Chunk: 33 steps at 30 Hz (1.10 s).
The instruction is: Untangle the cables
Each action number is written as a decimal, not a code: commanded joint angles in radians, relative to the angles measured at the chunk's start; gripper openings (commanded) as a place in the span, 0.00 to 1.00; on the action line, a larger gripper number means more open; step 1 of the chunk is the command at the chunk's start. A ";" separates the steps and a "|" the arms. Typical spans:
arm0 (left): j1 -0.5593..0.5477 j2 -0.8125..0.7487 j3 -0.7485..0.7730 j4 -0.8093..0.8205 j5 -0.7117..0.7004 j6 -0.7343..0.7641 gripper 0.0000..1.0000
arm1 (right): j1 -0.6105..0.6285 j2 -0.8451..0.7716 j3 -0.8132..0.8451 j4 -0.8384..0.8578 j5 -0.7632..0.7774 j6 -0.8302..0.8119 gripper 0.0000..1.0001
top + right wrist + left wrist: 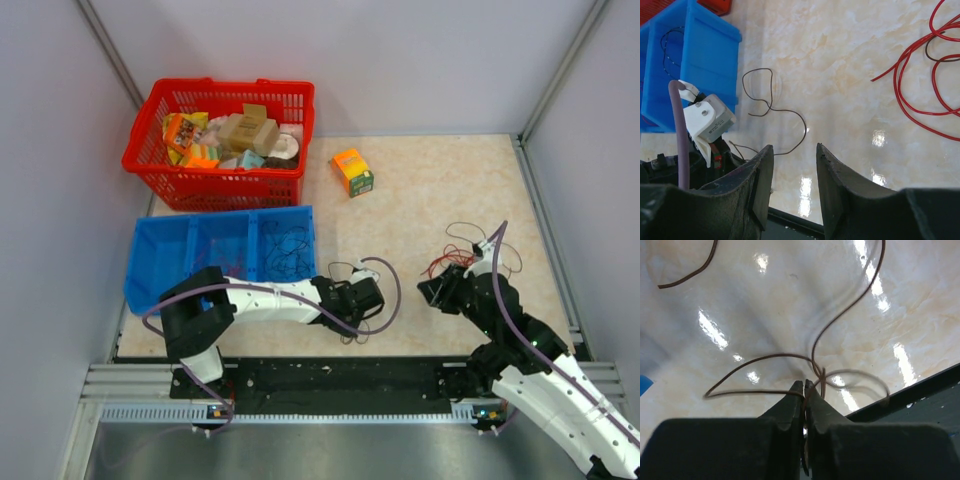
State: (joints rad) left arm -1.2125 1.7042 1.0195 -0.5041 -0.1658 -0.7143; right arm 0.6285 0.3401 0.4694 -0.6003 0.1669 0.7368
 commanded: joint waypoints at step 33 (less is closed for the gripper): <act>0.680 -0.623 0.793 -0.570 -1.016 0.619 0.00 | 0.011 -0.007 0.080 -0.015 0.039 -0.045 0.39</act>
State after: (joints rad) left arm -0.5629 1.0344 1.6947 -1.0718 -0.9421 -0.1616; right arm 0.6285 0.3244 0.4812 -0.6296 0.1940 0.7231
